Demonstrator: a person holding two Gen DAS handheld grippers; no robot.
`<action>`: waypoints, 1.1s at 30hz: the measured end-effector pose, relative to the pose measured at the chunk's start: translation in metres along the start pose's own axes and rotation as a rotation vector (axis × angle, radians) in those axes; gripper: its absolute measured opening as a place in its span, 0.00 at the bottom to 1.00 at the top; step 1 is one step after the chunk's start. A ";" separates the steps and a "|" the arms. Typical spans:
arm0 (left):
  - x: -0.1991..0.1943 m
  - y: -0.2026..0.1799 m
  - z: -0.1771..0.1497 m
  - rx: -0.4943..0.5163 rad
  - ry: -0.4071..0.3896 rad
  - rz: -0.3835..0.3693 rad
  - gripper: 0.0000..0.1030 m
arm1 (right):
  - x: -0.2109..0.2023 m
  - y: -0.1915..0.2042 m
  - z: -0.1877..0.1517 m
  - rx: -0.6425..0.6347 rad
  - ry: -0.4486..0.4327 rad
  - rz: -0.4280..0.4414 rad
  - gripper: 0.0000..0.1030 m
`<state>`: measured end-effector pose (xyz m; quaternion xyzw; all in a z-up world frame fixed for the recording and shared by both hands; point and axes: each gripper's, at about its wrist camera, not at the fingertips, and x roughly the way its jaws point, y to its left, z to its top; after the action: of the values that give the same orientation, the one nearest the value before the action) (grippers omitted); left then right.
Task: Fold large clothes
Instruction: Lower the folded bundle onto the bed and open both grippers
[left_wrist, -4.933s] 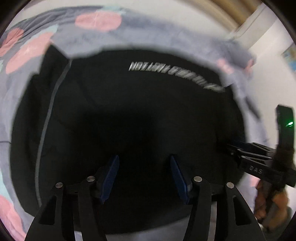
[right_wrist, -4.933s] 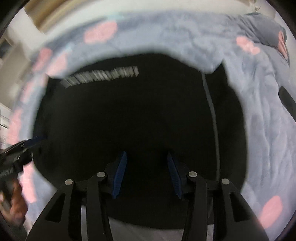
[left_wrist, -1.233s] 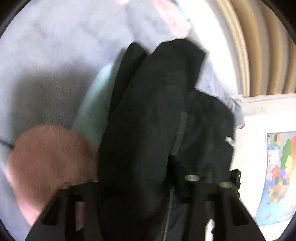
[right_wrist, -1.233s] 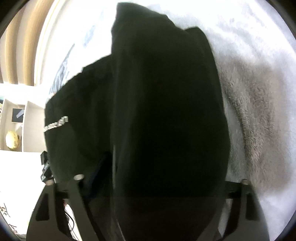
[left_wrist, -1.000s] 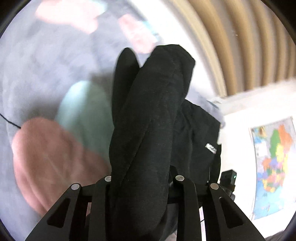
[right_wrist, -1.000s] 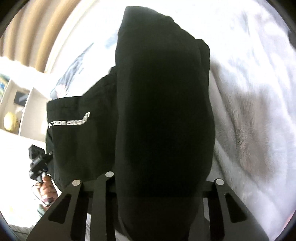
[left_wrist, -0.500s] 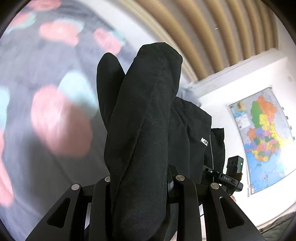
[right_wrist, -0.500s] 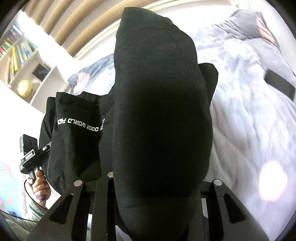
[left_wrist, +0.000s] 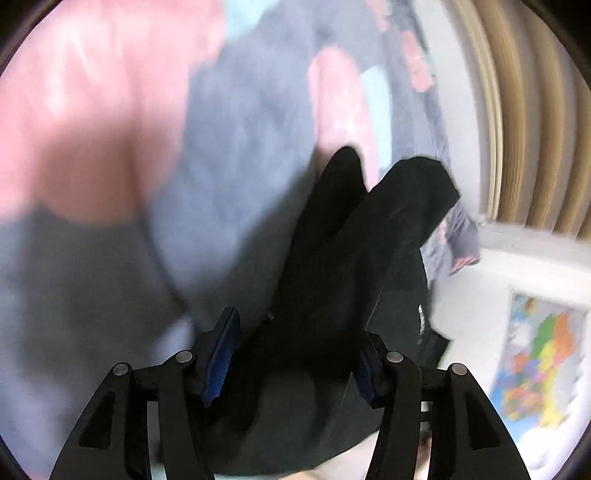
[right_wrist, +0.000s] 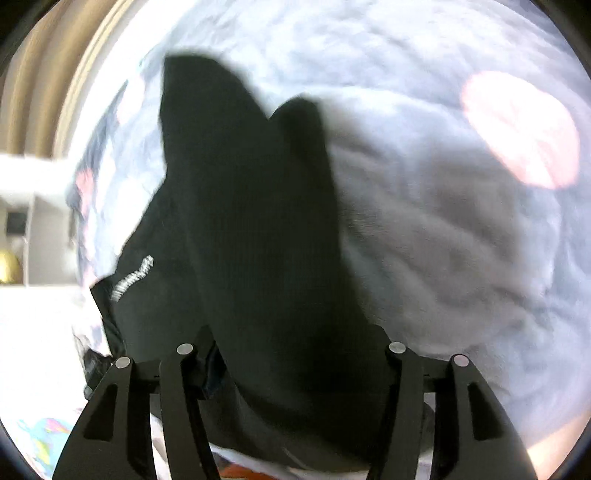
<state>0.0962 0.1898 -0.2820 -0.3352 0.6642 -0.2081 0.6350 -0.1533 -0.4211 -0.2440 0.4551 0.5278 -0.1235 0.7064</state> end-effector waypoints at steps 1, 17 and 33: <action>-0.011 -0.011 -0.004 0.053 -0.015 0.060 0.57 | -0.007 -0.003 -0.001 0.007 -0.001 0.000 0.63; 0.099 -0.148 -0.100 0.645 0.016 0.495 0.59 | 0.018 0.106 -0.093 -0.407 -0.107 -0.366 0.57; 0.021 -0.213 -0.158 0.826 -0.193 0.595 0.66 | -0.020 0.143 -0.125 -0.441 -0.117 -0.447 0.57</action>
<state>-0.0202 0.0047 -0.1299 0.1293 0.5315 -0.2315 0.8045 -0.1466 -0.2514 -0.1566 0.1557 0.5873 -0.1841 0.7726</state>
